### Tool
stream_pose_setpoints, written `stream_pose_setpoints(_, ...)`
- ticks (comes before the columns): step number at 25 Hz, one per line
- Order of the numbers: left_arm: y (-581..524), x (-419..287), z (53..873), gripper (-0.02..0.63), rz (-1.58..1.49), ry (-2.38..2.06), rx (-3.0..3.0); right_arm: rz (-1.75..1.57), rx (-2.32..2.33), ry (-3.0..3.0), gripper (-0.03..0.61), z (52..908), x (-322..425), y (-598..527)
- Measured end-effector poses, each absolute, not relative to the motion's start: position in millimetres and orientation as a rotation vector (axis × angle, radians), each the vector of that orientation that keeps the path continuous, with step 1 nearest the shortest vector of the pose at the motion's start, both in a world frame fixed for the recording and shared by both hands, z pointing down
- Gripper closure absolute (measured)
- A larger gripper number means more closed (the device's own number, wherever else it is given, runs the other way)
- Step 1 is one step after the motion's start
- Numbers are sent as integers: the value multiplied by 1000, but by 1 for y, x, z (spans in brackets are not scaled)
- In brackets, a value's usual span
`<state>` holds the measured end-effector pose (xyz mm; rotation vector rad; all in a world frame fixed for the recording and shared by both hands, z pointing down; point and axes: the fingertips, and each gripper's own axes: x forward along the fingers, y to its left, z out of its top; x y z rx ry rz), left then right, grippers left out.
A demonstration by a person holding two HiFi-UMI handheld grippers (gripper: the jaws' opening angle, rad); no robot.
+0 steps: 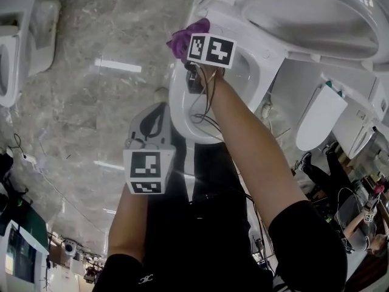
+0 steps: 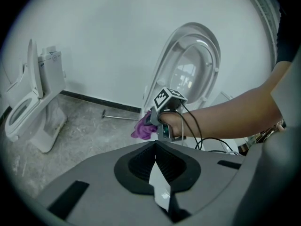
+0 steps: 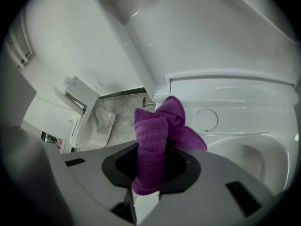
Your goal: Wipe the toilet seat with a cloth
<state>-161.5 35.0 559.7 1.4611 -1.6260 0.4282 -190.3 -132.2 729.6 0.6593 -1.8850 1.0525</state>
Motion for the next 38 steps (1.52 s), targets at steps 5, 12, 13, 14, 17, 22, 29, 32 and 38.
stream_pose_setpoints(5, 30, -148, 556, 609, 449, -1611, 1493, 831, 644, -1905, 482, 731, -156, -141)
stream_pose_setpoints(12, 27, -136, 559, 609, 476, -1607, 1496, 794, 763, -1810, 482, 744, -50, -194)
stream_pose_setpoints(13, 24, -133, 558, 609, 477, -1604, 1501, 755, 768, -1800, 482, 744, -34, -200)
stream_pose_setpoints(14, 22, -130, 558, 609, 479, -1599, 1507, 731, 779, -1788, 482, 745, -16, -206)
stream_pose_setpoints(17, 14, -120, 557, 609, 496, -1581, 1530, 735, 811, -1762, 482, 743, 30, -222)
stream_pose_setpoints(22, -2, -105, 556, 609, 514, -1566, 1555, 680, 823, -1764, 480, 734, 76, -240)
stream_pose_setpoints(29, -19, -75, 555, 609, 541, -1546, 1570, 631, 951, -1751, 479, 717, 125, -278)
stream_pose_setpoints(32, -30, -60, 555, 609, 549, -1537, 1578, 618, 1005, -1775, 479, 711, 140, -302)
stream_pose_setpoints(38, -56, -28, 555, 609, 549, -1532, 1587, 582, 981, -1794, 482, 729, 136, -311)
